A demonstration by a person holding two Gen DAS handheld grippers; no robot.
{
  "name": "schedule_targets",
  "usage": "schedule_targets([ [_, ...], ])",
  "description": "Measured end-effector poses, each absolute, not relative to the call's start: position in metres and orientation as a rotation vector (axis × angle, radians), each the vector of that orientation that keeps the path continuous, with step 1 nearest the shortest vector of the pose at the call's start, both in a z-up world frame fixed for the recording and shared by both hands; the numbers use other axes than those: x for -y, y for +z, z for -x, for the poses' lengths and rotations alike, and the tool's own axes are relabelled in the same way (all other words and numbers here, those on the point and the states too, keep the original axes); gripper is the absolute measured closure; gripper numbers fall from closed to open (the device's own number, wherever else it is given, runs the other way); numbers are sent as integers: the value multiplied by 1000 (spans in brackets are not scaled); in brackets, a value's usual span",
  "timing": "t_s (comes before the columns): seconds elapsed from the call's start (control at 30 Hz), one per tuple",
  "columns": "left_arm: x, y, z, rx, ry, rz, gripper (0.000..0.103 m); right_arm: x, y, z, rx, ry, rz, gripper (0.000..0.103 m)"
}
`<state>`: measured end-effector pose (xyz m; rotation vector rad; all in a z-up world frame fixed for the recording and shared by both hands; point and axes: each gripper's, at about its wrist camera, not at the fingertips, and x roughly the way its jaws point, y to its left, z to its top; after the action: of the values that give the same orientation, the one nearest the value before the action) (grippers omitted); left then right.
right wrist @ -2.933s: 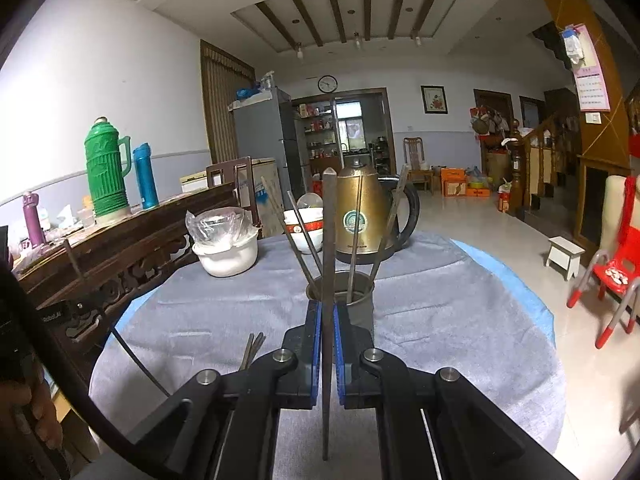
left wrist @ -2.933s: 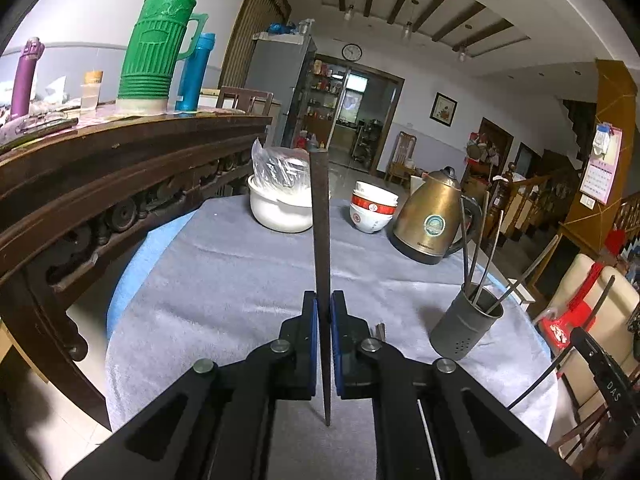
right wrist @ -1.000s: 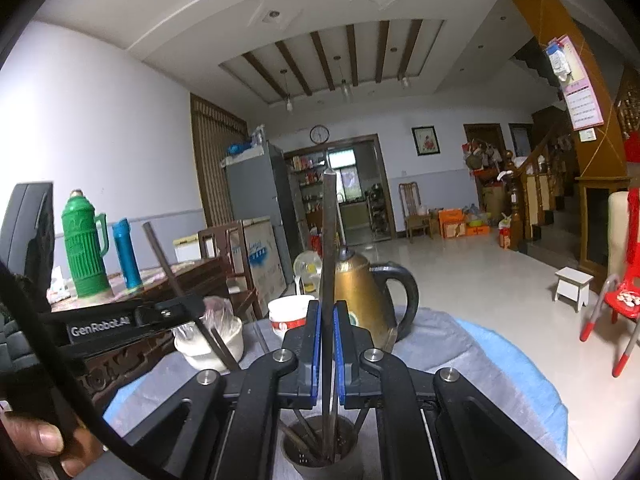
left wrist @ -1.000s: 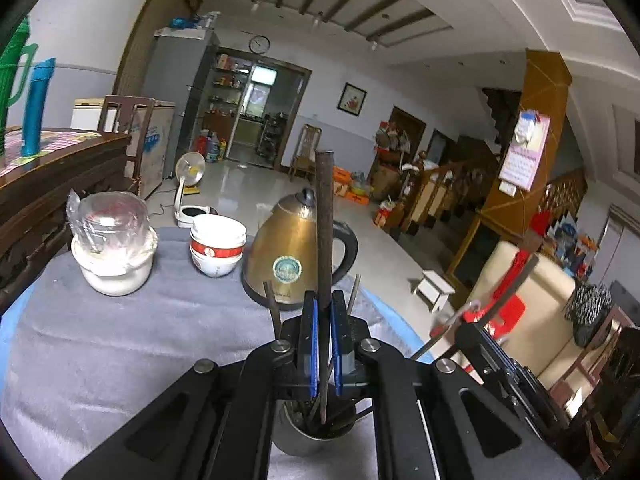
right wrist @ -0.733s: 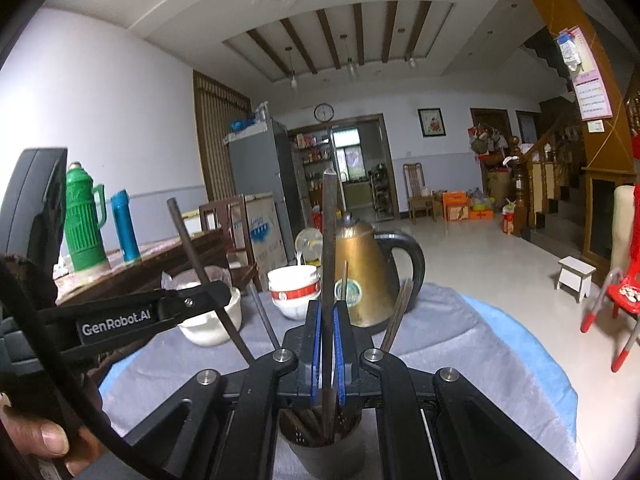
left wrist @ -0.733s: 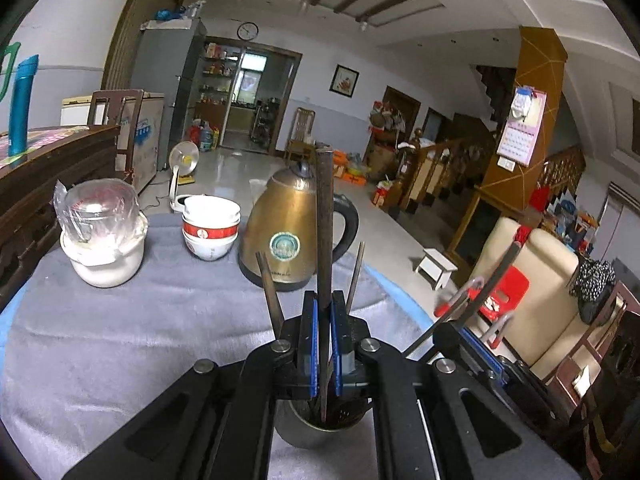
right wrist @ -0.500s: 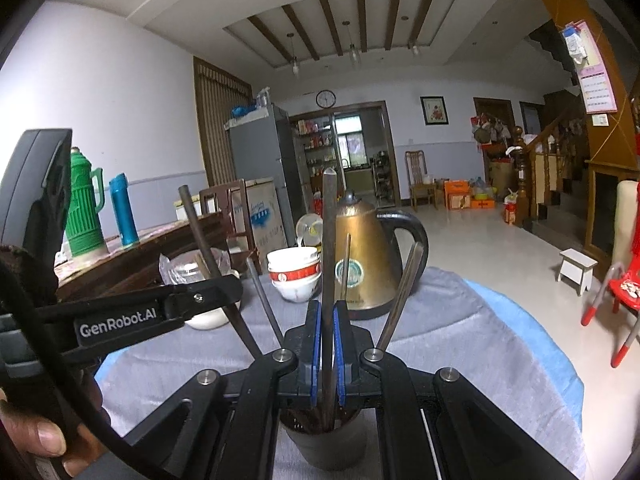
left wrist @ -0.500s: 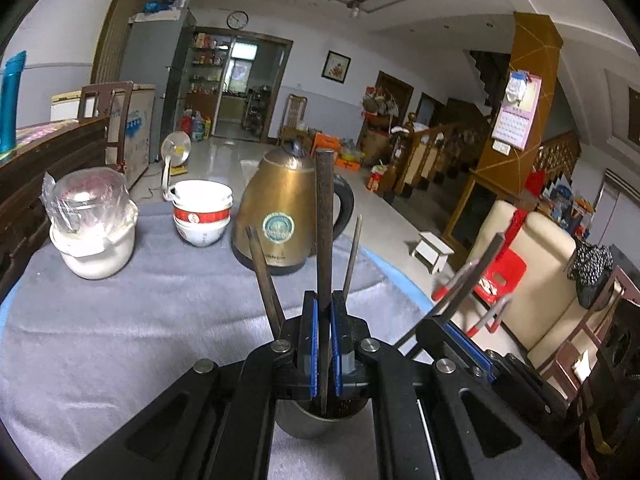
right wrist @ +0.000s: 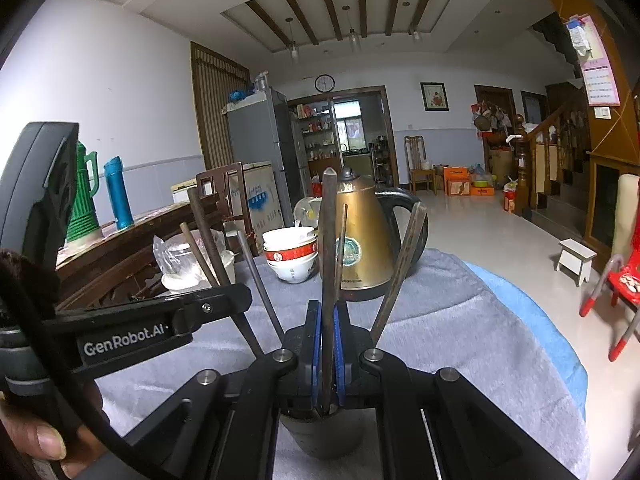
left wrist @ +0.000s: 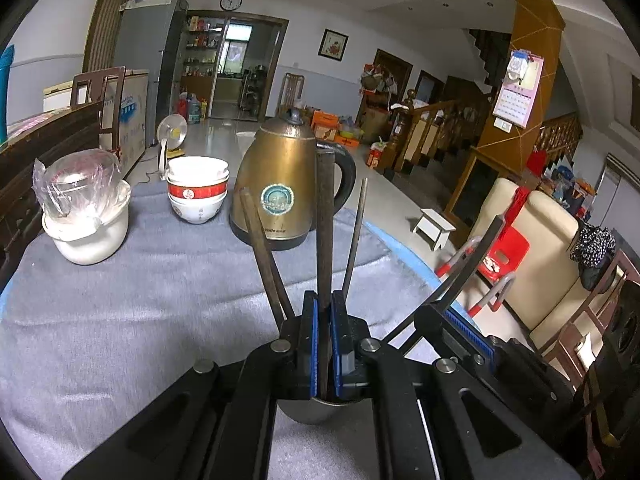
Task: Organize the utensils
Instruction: 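Lower both chopsticks into the grey cup's opening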
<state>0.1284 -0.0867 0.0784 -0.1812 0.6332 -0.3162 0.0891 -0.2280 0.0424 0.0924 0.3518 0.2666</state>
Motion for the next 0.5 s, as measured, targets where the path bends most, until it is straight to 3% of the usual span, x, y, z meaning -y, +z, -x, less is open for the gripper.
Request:
schedule_targets([
  [0.37,88,76,-132,-689,-310,171,97,225,37,-96,-396,257,-73,96],
  [0.47,84,82,-128,-686,-303,182,93,224,39,-98,-410,252,-55,94],
  [0.5,82,86,-127,-681,-302,191,85,223,40,-98,-414,244,-43,94],
])
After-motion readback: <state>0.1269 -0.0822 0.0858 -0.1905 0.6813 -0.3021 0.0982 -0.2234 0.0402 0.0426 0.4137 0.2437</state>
